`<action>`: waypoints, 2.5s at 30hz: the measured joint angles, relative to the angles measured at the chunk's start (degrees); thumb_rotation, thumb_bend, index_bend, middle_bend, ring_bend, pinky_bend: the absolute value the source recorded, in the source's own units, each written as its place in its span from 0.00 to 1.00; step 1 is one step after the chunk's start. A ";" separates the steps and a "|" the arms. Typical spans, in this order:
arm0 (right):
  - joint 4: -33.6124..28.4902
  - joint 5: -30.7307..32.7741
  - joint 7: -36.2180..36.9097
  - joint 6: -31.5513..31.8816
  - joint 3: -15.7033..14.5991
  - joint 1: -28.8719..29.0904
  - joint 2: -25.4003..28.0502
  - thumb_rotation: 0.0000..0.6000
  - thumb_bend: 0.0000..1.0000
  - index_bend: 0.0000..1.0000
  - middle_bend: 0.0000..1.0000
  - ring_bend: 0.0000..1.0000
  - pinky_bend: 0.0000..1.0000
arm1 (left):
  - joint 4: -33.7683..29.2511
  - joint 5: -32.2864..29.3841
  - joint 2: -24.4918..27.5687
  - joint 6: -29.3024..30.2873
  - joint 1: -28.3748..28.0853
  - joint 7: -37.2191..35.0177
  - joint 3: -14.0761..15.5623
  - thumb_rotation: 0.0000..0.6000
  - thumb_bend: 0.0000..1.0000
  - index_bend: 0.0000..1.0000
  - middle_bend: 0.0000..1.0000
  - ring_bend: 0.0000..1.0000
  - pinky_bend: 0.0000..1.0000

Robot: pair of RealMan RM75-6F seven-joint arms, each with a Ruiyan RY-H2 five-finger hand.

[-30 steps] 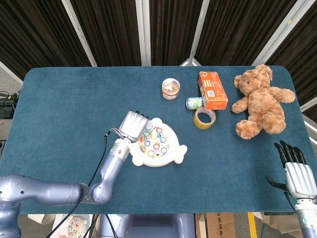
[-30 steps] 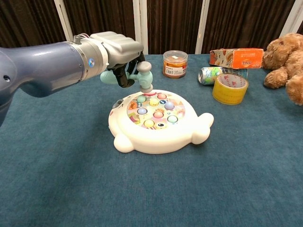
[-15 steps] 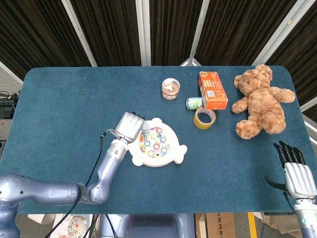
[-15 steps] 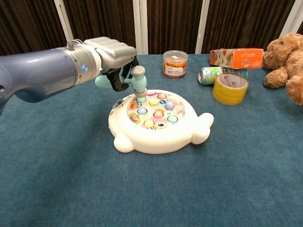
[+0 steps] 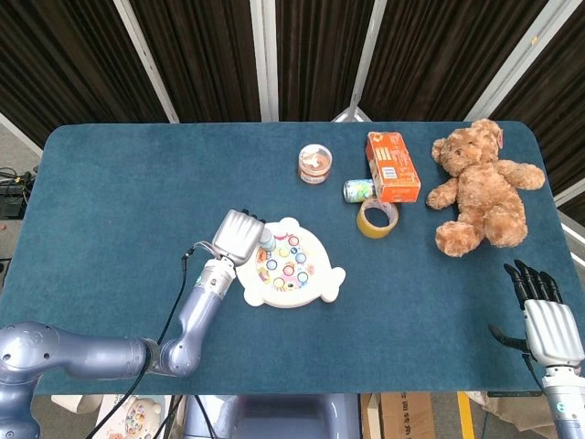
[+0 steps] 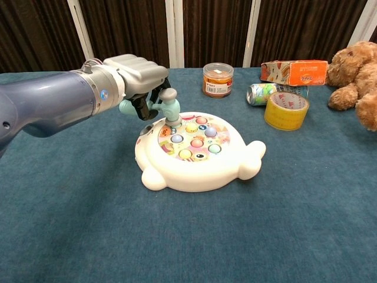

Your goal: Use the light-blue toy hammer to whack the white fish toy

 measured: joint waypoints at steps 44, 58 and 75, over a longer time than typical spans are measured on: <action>-0.55 0.65 0.92 -0.78 0.05 0.23 0.41 1.00 0.23 0.00 0.00 0.00 0.00 | -0.59 -3.75 -2.01 1.06 -3.84 2.16 -0.60 1.00 0.63 0.65 0.49 0.38 0.54; -0.26 0.19 0.17 -0.43 -0.16 0.17 0.19 1.00 0.23 0.00 0.00 0.00 0.00 | -8.18 -0.33 2.73 4.72 -2.26 -0.10 -1.31 1.00 0.63 0.65 0.49 0.38 0.54; 0.50 -2.25 -3.69 1.99 -0.85 -0.32 -1.43 1.00 0.23 0.00 0.00 0.00 0.00 | -18.39 14.49 18.11 10.50 15.66 -15.01 14.27 1.00 0.63 0.64 0.49 0.38 0.54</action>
